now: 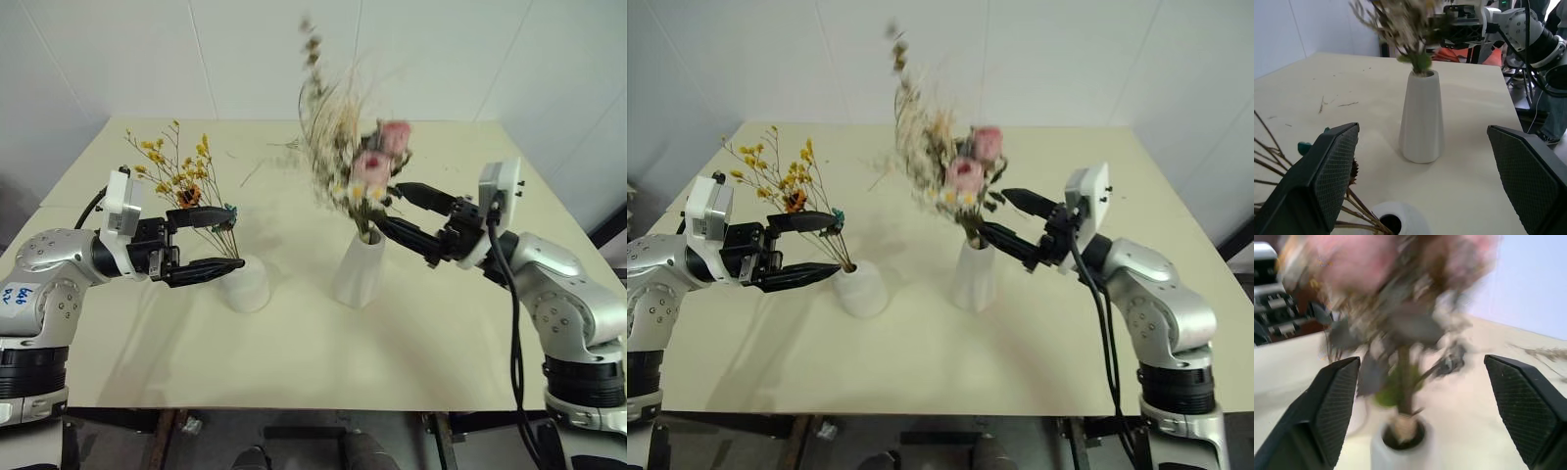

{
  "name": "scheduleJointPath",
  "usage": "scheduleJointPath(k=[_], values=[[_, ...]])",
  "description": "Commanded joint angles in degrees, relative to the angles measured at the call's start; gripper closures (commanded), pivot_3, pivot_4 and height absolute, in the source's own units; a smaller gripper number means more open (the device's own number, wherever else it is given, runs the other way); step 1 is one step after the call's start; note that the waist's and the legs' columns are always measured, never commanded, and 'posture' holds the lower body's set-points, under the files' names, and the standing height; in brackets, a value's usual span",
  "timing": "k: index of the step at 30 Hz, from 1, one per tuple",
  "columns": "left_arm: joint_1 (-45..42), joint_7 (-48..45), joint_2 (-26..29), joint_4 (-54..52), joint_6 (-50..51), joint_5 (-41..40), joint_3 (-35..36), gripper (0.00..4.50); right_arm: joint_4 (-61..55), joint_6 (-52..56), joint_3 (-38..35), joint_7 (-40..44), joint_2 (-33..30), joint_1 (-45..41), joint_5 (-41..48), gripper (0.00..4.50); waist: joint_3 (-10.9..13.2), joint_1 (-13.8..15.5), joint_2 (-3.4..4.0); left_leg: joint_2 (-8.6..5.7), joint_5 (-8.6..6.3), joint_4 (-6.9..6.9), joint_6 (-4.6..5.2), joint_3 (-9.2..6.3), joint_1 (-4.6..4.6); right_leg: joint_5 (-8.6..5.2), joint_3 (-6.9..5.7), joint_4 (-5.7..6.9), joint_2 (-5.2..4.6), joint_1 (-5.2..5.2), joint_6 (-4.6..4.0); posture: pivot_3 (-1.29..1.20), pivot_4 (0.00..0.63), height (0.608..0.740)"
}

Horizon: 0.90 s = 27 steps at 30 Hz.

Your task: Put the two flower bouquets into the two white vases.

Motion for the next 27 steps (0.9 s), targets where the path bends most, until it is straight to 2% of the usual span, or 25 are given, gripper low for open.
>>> scheduleJointPath(k=[1,9,12,19,27], values=[[1.6,-0.2,1.1,-1.2,-0.7,-0.4,2.9,0.0,-2.0,-2.2,-4.2,3.3,-3.8,2.9,0.4,0.17,0.0,0.1,0.0,0.0,0.0,0.0,0.0,0.0,0.0,0.0,0.0,-0.02,0.0,0.01,0.0,0.0,0.15,0.74],[8.0,-0.7,5.0,-0.6,-0.8,0.3,8.4,0.0,-0.6,-7.0,-11.3,14.3,-16.8,13.0,-2.7,0.17,0.0,-0.1,-0.01,0.0,0.0,0.02,0.01,0.03,0.03,0.0,0.01,-0.03,0.0,0.04,0.0,0.0,0.15,0.74],[8.1,-0.6,4.8,1.1,-2.1,1.0,8.8,0.0,1.1,-8.6,-12.1,16.5,-19.1,13.5,-3.3,0.17,0.0,0.0,-0.01,0.0,0.0,0.05,0.01,0.05,0.11,0.0,0.01,-0.04,0.01,0.13,-0.01,0.0,0.15,0.74],[6.9,-2.0,3.5,3.4,-6.0,1.6,8.2,0.0,-2.4,-9.7,-10.0,17.3,-19.2,13.2,-3.8,0.17,0.0,0.0,-0.01,0.0,0.0,0.09,0.01,0.04,0.13,0.02,0.01,-0.12,0.01,0.22,0.01,0.0,0.15,0.74],[7.5,-0.8,3.3,5.6,-6.0,1.7,9.3,0.0,0.9,-12.5,-7.5,16.8,-17.3,11.0,-6.0,0.17,0.0,-0.1,-0.01,0.0,0.0,0.07,0.01,0.04,0.14,0.02,0.01,-0.12,-0.01,0.21,0.02,0.0,0.15,0.74]])
